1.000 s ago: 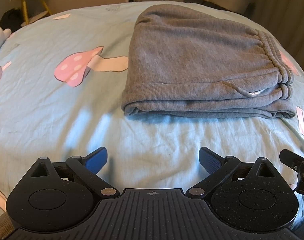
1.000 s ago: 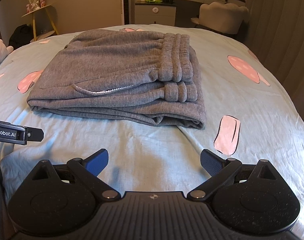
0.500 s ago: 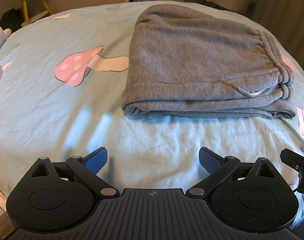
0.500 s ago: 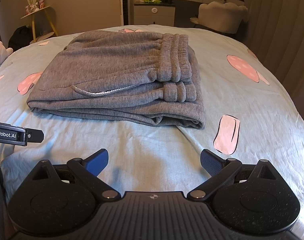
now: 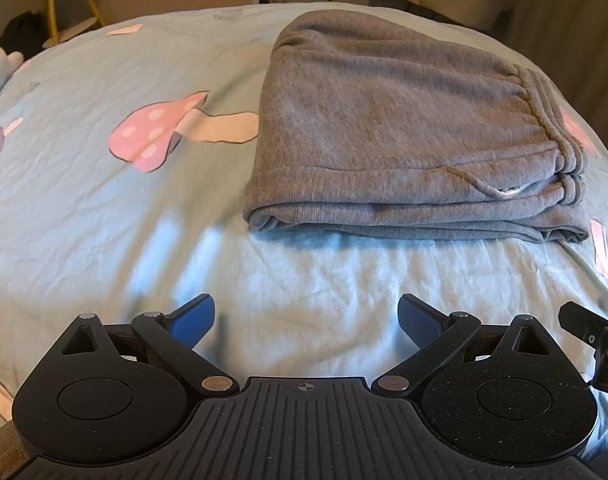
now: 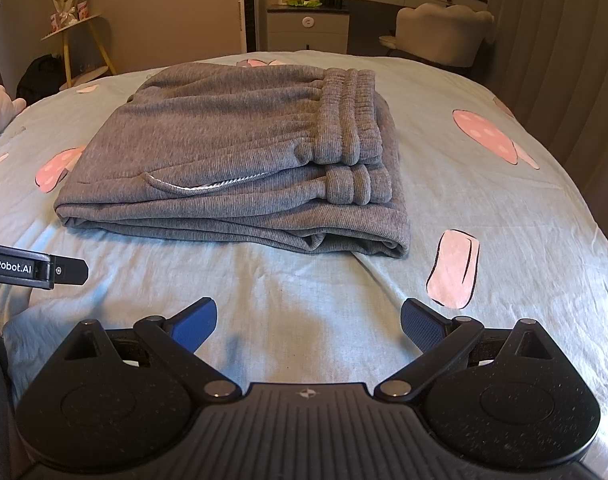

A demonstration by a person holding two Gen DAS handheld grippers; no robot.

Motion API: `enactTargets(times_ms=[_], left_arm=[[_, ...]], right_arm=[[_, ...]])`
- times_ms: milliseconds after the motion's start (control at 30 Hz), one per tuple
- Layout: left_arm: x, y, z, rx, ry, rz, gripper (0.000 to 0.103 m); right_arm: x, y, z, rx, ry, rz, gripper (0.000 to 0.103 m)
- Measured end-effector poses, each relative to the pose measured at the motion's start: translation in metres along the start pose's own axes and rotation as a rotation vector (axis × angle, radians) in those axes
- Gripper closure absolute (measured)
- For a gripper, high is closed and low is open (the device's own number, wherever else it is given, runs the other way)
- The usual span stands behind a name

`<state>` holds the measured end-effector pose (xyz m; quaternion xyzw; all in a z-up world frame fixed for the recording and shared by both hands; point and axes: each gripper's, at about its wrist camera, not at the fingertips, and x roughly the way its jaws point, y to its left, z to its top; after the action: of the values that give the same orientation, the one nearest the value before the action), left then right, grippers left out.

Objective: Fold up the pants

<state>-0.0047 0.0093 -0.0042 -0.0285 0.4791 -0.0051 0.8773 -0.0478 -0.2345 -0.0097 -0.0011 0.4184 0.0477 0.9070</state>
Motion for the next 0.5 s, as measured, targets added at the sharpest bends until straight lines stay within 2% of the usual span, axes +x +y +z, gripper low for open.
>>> enactTargets(times_ms=[500], left_arm=[[-0.0010, -0.0025, -0.0005, 0.021, 0.000, -0.011, 0.002]], right_arm=[[-0.0041, -0.0003, -0.0006, 0.006, -0.025, -0.004, 0.004]])
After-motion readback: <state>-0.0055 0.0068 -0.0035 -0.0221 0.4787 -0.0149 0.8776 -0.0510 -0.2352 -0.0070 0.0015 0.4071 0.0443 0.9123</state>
